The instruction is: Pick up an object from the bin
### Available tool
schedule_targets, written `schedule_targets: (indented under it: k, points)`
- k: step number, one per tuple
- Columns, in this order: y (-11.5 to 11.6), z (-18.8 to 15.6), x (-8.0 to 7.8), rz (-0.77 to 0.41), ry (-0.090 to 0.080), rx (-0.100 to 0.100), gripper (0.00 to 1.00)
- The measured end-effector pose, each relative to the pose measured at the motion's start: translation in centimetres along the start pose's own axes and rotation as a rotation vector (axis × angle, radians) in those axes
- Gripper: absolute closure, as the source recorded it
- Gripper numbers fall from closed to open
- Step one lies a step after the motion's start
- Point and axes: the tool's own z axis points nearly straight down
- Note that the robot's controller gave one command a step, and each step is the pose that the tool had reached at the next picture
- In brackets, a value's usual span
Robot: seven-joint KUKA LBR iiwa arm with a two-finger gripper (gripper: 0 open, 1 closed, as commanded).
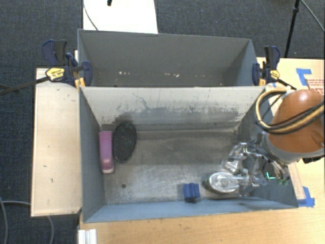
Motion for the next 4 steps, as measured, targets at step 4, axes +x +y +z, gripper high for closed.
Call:
schedule_targets:
  k: [4]
  points:
    - [-1.77,6.28,-1.24,0.004,-0.014,0.004,0.0]
